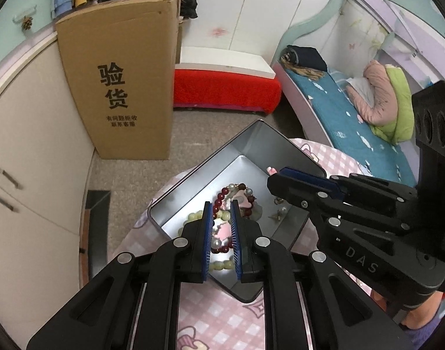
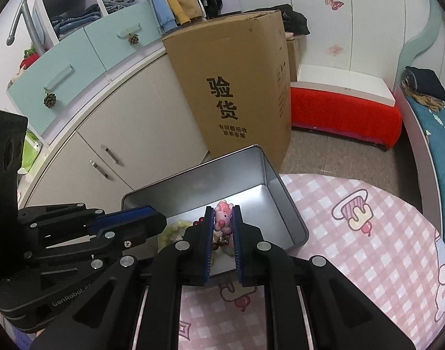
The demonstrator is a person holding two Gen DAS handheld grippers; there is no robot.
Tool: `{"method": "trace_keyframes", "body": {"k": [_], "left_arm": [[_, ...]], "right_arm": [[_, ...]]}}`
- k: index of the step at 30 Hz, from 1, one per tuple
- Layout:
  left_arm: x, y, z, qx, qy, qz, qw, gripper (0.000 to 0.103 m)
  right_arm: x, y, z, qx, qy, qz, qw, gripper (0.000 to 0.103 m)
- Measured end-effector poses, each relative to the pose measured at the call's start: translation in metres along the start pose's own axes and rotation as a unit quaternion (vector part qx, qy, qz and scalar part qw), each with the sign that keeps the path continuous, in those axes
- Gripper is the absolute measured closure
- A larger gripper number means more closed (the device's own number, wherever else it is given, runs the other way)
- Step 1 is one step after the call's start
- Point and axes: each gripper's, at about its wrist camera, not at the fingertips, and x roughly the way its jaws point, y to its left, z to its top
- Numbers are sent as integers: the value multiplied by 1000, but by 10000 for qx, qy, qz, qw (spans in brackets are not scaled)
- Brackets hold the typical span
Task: Organize jewelry
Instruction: 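Open the left gripper releasing the earring while the right gripper releases the bear charm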
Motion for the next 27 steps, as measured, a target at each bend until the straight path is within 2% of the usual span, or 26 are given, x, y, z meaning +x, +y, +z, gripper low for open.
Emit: {"method": "trace_keyframes", "body": {"k": [8,12,16,18,19,20,22,24,27], "left_arm": [[-8,1,-2,-16,-50,-38,10000,89],[-18,-5,-3,-38,-111,-64,9999,89],[-30,-18,-6,24,-213,-87,9997,89],[-35,-29,-8,71,-262,-116,9996,80],[-39,-35,-10,101,-326,-122,9993,55],[-42,-40,-12,129,-414,-112,9990,35],[-49,-55,-18,259,-632,-70,9976,34],[-50,-70,-25,384,-606,-141,9973,34],[-46,-96,-37,580,-504,-263,9967,34]], "right_arm": [[-10,-1,-2,46,-33,100,9999,88],[-30,-5,-4,45,-182,53,9998,80],[-60,-14,-10,9,-343,-10,9994,80],[-75,-21,-15,10,-424,-79,9991,75],[-82,-24,-18,15,-460,-103,9989,73],[-90,-28,-21,21,-499,-118,9987,71],[-107,-38,-31,37,-576,-190,9982,70],[-119,-48,-42,53,-599,-258,9979,66],[-131,-63,-61,106,-598,-407,9973,65]]}}
